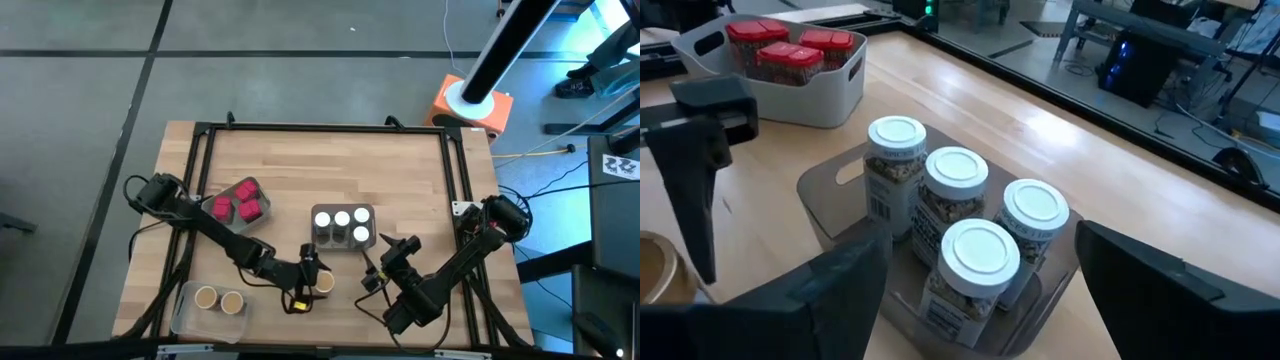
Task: Sort spices by type
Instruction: Put the gold seasoning bottle into the transparent bin
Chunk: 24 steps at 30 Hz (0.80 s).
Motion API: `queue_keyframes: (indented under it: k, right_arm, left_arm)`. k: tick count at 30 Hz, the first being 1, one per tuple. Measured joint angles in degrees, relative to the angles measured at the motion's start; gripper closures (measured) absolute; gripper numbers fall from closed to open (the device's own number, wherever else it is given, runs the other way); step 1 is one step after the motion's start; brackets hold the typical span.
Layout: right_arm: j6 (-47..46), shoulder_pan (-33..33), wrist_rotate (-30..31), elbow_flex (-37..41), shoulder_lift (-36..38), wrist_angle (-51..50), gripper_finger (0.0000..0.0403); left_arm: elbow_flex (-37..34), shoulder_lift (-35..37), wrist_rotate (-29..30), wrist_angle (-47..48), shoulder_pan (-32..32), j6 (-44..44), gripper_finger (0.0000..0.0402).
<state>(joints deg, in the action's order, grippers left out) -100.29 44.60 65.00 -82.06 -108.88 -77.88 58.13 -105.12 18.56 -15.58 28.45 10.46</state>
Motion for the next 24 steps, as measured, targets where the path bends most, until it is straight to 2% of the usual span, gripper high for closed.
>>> queue_keyframes:
  k: [7,12,24]
  right_arm:
    - [0.2,0.0,0.5,0.0,0.0,0.0,0.0088]
    - [0.4,0.0,0.6,0.0,0.0,0.1,0.0088]
    - [1.7,0.0,0.6,0.0,0.0,0.9,0.0088]
  left_arm:
    - [0.0,0.0,0.0,0.1,-0.1,-0.8,0.0143]
    - [0.0,3.2,0.0,4.5,1.8,-0.8,0.0144]
    - [0.0,22.3,2.7,22.7,12.2,5.9,0.0144]
